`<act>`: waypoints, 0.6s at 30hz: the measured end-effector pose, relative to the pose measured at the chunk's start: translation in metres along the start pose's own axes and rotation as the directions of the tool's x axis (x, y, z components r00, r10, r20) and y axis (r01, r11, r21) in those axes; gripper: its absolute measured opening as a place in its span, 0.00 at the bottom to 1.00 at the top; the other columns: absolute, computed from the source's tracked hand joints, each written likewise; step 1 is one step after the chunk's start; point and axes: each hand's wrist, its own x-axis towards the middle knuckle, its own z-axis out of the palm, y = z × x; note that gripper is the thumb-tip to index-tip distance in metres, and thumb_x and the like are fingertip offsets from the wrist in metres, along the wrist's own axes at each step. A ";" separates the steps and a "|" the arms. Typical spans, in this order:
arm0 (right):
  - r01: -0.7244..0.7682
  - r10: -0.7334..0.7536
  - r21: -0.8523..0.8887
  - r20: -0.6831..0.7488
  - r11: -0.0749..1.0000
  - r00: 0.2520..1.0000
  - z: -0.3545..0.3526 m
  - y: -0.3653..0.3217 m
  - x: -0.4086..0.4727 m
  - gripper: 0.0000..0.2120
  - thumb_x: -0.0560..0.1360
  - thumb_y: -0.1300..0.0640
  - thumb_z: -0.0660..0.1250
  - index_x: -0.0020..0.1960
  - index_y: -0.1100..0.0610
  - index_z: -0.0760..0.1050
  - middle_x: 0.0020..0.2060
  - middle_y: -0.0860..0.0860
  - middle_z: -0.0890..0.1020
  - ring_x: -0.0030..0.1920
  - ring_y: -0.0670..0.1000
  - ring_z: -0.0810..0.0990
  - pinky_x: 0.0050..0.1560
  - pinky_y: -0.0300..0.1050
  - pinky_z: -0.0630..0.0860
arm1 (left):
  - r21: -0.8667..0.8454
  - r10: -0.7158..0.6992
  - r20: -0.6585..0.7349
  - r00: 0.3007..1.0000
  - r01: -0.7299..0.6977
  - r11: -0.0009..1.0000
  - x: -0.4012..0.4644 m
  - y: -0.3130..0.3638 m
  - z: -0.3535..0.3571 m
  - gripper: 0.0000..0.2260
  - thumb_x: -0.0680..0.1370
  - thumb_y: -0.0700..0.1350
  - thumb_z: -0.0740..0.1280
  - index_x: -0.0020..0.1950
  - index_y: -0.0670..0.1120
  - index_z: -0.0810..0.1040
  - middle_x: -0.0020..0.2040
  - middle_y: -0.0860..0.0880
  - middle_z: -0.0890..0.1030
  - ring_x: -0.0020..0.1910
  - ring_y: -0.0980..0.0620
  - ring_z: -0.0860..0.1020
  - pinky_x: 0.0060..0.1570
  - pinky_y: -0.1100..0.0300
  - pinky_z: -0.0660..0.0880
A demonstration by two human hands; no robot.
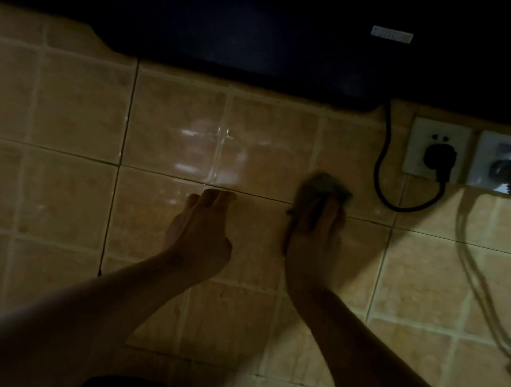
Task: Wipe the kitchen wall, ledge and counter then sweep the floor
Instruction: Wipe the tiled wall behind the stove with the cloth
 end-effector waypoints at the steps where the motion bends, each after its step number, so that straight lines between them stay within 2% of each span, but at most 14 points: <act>1: 0.033 -0.033 0.004 0.062 0.999 0.998 0.000 -0.006 -0.002 0.24 0.81 0.55 0.48 0.68 0.69 0.67 0.66 0.67 0.70 0.66 0.67 0.69 0.60 0.61 0.74 | 0.005 0.012 -0.008 1.000 -0.012 1.000 0.002 0.002 0.001 0.33 0.73 0.40 0.69 0.74 0.51 0.59 0.70 0.52 0.63 0.67 0.49 0.63 0.48 0.61 0.67; 2: 0.077 -0.076 -0.018 0.063 0.997 0.995 0.004 -0.002 -0.003 0.23 0.78 0.57 0.51 0.64 0.69 0.71 0.62 0.68 0.73 0.63 0.68 0.71 0.53 0.60 0.78 | 0.003 0.017 -0.011 1.000 -0.017 1.000 0.003 0.004 0.003 0.33 0.73 0.40 0.69 0.74 0.51 0.59 0.71 0.52 0.63 0.67 0.49 0.63 0.47 0.61 0.67; 4: 0.095 -0.092 -0.039 0.066 0.995 0.994 0.007 0.025 -0.002 0.21 0.76 0.59 0.56 0.65 0.67 0.72 0.62 0.65 0.74 0.63 0.63 0.69 0.52 0.58 0.79 | -0.012 0.007 -0.011 1.000 -0.007 1.000 0.006 0.009 0.007 0.33 0.72 0.40 0.69 0.74 0.51 0.59 0.71 0.51 0.63 0.67 0.49 0.63 0.48 0.60 0.68; 7: -0.054 0.052 -0.073 -0.027 0.996 0.998 -0.001 0.064 -0.004 0.26 0.72 0.64 0.68 0.68 0.69 0.65 0.64 0.66 0.70 0.62 0.66 0.72 0.48 0.58 0.80 | -0.013 0.018 -0.023 1.000 -0.018 1.000 0.012 0.017 0.011 0.33 0.72 0.39 0.69 0.74 0.50 0.59 0.71 0.51 0.62 0.68 0.48 0.62 0.53 0.56 0.71; 9: -0.080 0.077 -0.094 -0.039 0.992 0.996 -0.005 0.063 -0.001 0.24 0.73 0.64 0.66 0.67 0.71 0.65 0.63 0.69 0.71 0.61 0.69 0.73 0.47 0.59 0.80 | 0.023 0.063 -0.041 0.997 -0.062 0.998 0.017 0.020 0.011 0.35 0.72 0.39 0.69 0.75 0.50 0.58 0.72 0.51 0.61 0.68 0.48 0.61 0.56 0.55 0.72; 11: -0.090 0.084 -0.105 -0.055 0.990 0.995 -0.001 0.044 0.008 0.20 0.76 0.63 0.57 0.65 0.72 0.67 0.62 0.71 0.72 0.61 0.71 0.73 0.48 0.61 0.79 | 0.058 0.110 -0.077 0.991 -0.105 0.993 0.022 0.018 0.009 0.35 0.71 0.39 0.69 0.75 0.51 0.59 0.72 0.51 0.61 0.68 0.48 0.61 0.57 0.55 0.71; 13: -0.020 0.017 -0.100 -0.024 0.995 1.000 0.005 0.017 0.023 0.23 0.75 0.60 0.51 0.65 0.71 0.70 0.62 0.70 0.72 0.63 0.71 0.72 0.45 0.59 0.80 | 0.078 0.131 -0.111 0.985 -0.123 0.989 0.028 0.013 0.004 0.34 0.71 0.39 0.70 0.74 0.51 0.60 0.71 0.52 0.62 0.68 0.48 0.62 0.56 0.55 0.70; 16: 0.127 -0.135 -0.108 -0.073 0.986 0.988 0.016 -0.005 0.042 0.23 0.75 0.58 0.55 0.67 0.68 0.69 0.66 0.67 0.70 0.65 0.69 0.71 0.46 0.58 0.79 | 0.082 0.105 -0.144 0.984 -0.094 0.992 0.034 -0.003 -0.004 0.32 0.70 0.39 0.70 0.72 0.50 0.62 0.71 0.51 0.62 0.67 0.47 0.62 0.54 0.54 0.71; 18: 0.116 -0.127 -0.104 -0.110 0.988 0.986 0.018 0.000 0.052 0.25 0.75 0.60 0.62 0.69 0.69 0.66 0.68 0.67 0.68 0.66 0.69 0.68 0.51 0.60 0.77 | 0.082 0.096 -0.160 0.983 -0.084 0.993 0.037 -0.014 -0.008 0.31 0.69 0.38 0.70 0.71 0.50 0.64 0.70 0.51 0.64 0.66 0.46 0.62 0.52 0.52 0.72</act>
